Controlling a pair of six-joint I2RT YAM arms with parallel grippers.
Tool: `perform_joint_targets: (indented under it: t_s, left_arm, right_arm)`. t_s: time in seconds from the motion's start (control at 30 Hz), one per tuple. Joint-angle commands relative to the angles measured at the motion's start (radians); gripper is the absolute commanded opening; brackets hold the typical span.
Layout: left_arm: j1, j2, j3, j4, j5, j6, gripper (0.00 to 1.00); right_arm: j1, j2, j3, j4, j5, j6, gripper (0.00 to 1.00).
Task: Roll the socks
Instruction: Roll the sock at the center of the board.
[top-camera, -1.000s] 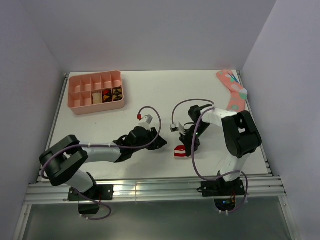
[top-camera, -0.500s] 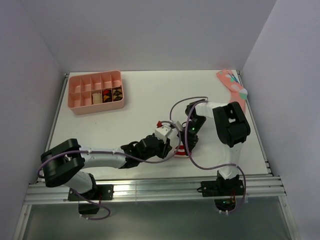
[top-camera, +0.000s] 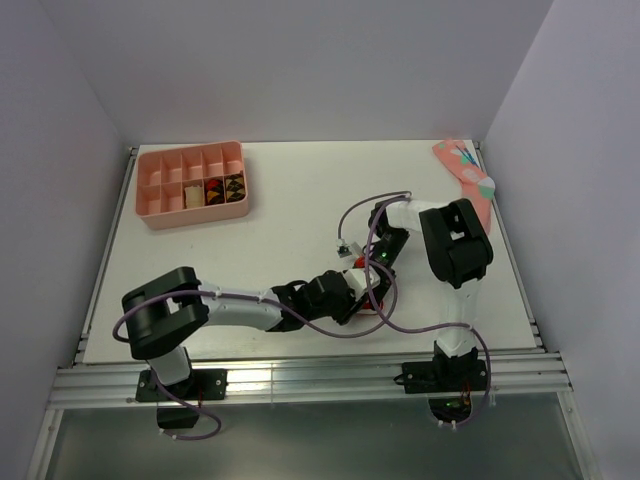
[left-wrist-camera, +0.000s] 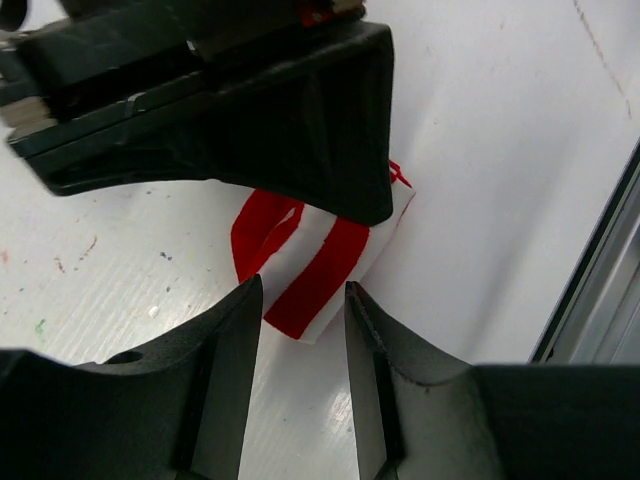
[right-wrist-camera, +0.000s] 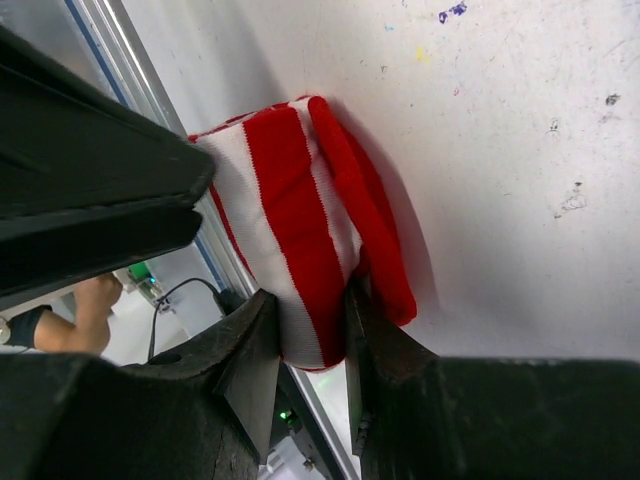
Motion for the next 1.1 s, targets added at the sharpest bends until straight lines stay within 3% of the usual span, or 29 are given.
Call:
perform_joint_targets:
  t_s: [0.0,0.43,0.8,0.9,0.93,1.07]
  left_arm:
    - [-0.003,0.022,0.053,-0.007,0.057,0.071,0.44]
    - [0.036,0.111,0.094,0.022,0.139,0.038,0.44]
    - [0.054,0.105,0.073,0.064,0.106,0.055,0.45]
    - [0.056,0.099,0.079,0.057,0.101,0.075,0.46]
    - [0.054,0.102,0.083,0.048,0.101,0.082,0.57]
    - [0.054,0.1,0.083,0.041,0.113,0.096,0.58]
  right_arm:
    - [-0.006,0.032,0.024,0.04,0.095,-0.007,0.29]
    - [-0.006,0.043,0.027,0.029,0.115,0.004,0.29]
    - [0.0,0.055,0.041,0.017,0.129,0.008,0.29]
    - [0.003,0.06,0.047,0.014,0.134,0.008,0.29]
    - [0.005,0.062,0.047,0.011,0.135,0.01,0.29]
    - [0.017,0.075,0.063,0.004,0.135,0.016,0.29]
